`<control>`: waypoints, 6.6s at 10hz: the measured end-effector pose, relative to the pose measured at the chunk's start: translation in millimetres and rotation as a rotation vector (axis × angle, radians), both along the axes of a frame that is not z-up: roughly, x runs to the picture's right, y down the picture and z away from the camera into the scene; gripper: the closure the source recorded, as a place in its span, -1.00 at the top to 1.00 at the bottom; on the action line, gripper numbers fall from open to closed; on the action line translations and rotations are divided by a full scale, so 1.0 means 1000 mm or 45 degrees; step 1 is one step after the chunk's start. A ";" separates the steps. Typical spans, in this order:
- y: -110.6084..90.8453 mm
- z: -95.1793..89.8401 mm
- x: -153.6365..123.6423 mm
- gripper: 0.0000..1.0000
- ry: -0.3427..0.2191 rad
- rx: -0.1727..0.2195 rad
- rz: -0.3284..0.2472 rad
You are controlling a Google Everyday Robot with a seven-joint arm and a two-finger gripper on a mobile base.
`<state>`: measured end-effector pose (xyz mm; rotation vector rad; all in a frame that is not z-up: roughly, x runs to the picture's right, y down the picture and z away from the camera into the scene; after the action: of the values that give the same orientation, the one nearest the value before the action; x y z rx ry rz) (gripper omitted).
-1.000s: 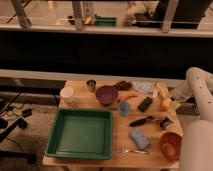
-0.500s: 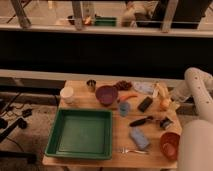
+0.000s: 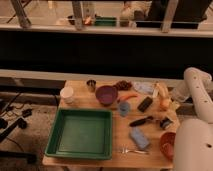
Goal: Place apple in tray
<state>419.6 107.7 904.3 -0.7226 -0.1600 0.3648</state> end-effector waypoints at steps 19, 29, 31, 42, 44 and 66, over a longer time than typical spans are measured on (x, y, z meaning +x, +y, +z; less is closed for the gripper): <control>-0.062 -0.104 -0.065 -0.95 -0.197 0.205 -0.007; -0.081 -0.159 -0.172 -0.95 -0.539 0.238 -0.195; -0.081 -0.159 -0.171 -0.95 -0.537 0.240 -0.194; -0.079 -0.159 -0.214 -0.95 -0.650 0.214 -0.336; -0.072 -0.159 -0.259 -0.95 -0.765 0.174 -0.460; -0.046 -0.184 -0.379 -0.95 -1.197 0.179 -0.891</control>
<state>40.7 61.7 719.9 -0.7167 -0.7842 -0.6751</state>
